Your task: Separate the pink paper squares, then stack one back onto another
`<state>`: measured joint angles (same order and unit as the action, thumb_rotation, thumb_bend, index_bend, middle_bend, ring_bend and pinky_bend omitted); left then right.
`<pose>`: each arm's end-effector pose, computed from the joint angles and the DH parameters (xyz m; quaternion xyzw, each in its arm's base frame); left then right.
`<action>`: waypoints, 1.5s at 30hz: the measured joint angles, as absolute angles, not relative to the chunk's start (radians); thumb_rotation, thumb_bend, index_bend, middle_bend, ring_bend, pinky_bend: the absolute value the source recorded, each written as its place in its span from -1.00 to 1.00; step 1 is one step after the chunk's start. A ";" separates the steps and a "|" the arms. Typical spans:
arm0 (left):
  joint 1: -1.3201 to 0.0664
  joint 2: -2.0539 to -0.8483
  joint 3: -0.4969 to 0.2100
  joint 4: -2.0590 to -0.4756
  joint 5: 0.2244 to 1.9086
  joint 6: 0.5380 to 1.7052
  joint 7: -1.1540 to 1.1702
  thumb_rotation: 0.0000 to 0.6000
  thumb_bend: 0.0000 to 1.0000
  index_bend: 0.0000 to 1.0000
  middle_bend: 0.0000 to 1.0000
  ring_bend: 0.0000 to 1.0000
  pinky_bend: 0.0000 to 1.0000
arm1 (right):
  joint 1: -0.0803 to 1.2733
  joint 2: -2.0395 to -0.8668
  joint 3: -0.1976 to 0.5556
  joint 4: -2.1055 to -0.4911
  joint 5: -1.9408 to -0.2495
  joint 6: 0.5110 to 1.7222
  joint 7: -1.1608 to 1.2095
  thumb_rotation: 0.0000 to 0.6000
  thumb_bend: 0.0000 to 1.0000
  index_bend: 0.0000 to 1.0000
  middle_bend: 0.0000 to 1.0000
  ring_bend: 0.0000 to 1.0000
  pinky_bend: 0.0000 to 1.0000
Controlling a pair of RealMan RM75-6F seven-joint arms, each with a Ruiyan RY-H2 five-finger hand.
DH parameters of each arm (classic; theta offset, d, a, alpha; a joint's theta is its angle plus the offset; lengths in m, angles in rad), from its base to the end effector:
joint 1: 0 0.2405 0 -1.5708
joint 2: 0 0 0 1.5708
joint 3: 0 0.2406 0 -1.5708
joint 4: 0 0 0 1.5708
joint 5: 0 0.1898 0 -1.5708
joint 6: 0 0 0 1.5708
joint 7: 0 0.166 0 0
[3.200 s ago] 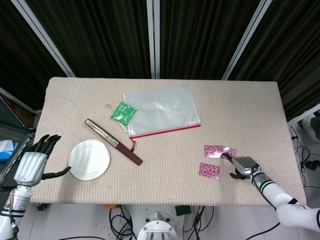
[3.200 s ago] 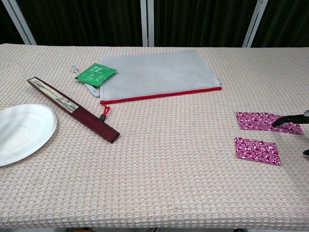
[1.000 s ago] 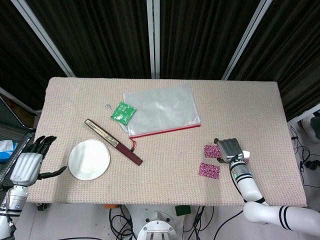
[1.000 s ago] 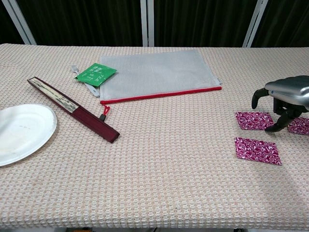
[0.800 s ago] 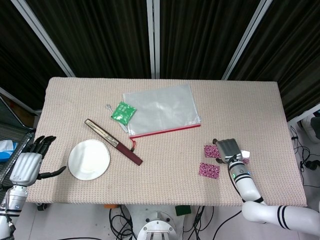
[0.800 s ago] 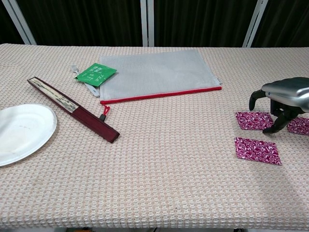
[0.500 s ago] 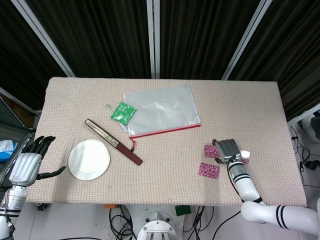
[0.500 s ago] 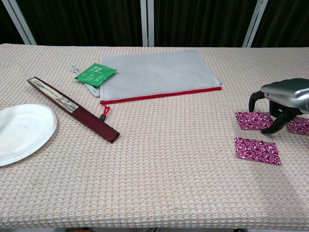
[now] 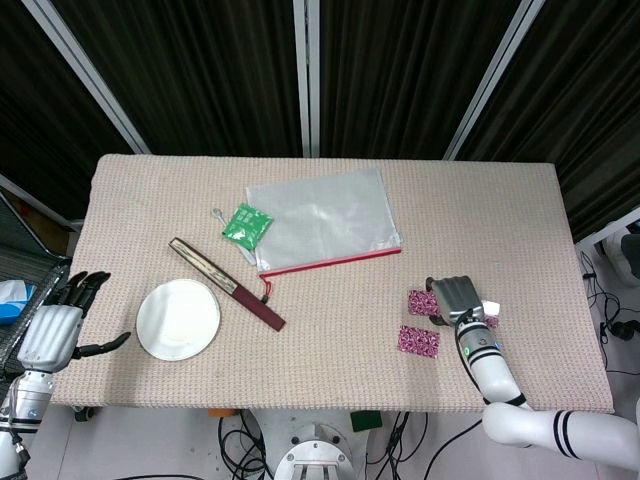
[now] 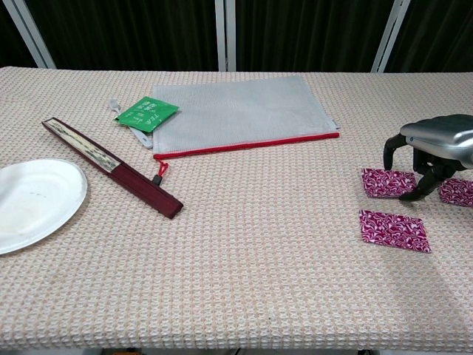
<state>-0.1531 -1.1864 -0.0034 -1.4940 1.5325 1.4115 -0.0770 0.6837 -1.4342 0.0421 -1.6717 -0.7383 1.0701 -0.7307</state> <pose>-0.2958 0.2121 0.1405 -0.6317 -0.4024 -0.3829 0.5407 -0.2060 -0.3093 0.0121 0.7449 -0.4011 0.1846 0.5002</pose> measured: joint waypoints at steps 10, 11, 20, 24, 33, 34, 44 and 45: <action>-0.154 -1.189 -0.004 -1.493 1.533 1.410 -0.076 -0.46 -0.86 -0.81 -0.77 -0.88 -0.54 | 0.666 -1.359 0.036 -1.805 -0.793 1.093 -0.698 0.97 -0.01 -0.13 1.00 0.98 0.80; -0.154 -1.191 -0.003 -1.491 1.533 1.410 -0.078 -0.45 -0.86 -0.81 -0.77 -0.88 -0.54 | 0.664 -1.354 0.032 -1.820 -0.795 1.092 -0.696 0.97 -0.01 -0.13 1.00 0.98 0.80; -0.153 -1.196 0.006 -1.463 1.543 1.407 -0.096 -0.45 -0.86 -0.81 -0.77 -0.88 -0.54 | 0.660 -1.286 -0.020 -1.974 -0.768 1.033 -0.674 0.97 -0.01 -0.13 1.00 0.98 0.80; -0.150 -1.196 0.009 -1.449 1.547 1.413 -0.111 -0.46 -0.86 -0.81 -0.77 -0.88 -0.54 | 0.649 -1.281 -0.047 -2.002 -0.775 1.072 -0.688 0.98 -0.01 -0.13 1.00 0.98 0.80; -0.142 -1.199 0.018 -1.419 1.564 1.429 -0.150 -0.45 -0.86 -0.81 -0.77 -0.88 -0.54 | 0.602 -1.344 -0.062 -1.992 -0.784 1.193 -0.705 0.98 -0.01 -0.12 1.00 0.98 0.80; -0.141 -1.198 0.018 -1.416 1.566 1.430 -0.156 -0.45 -0.86 -0.81 -0.77 -0.88 -0.54 | 0.597 -1.355 -0.061 -1.988 -0.777 1.210 -0.712 0.98 -0.01 -0.12 1.00 0.98 0.80; -0.132 -1.196 0.029 -1.381 1.587 1.453 -0.219 -0.46 -0.86 -0.81 -0.77 -0.88 -0.54 | 0.578 -1.418 -0.042 -1.977 -0.738 1.266 -0.757 0.97 -0.01 -0.11 1.00 0.98 0.80; -0.130 -1.196 0.030 -1.378 1.588 1.456 -0.224 -0.47 -0.86 -0.81 -0.77 -0.88 -0.54 | 0.578 -1.420 -0.040 -1.976 -0.737 1.267 -0.758 0.97 -0.01 -0.11 1.00 0.98 0.80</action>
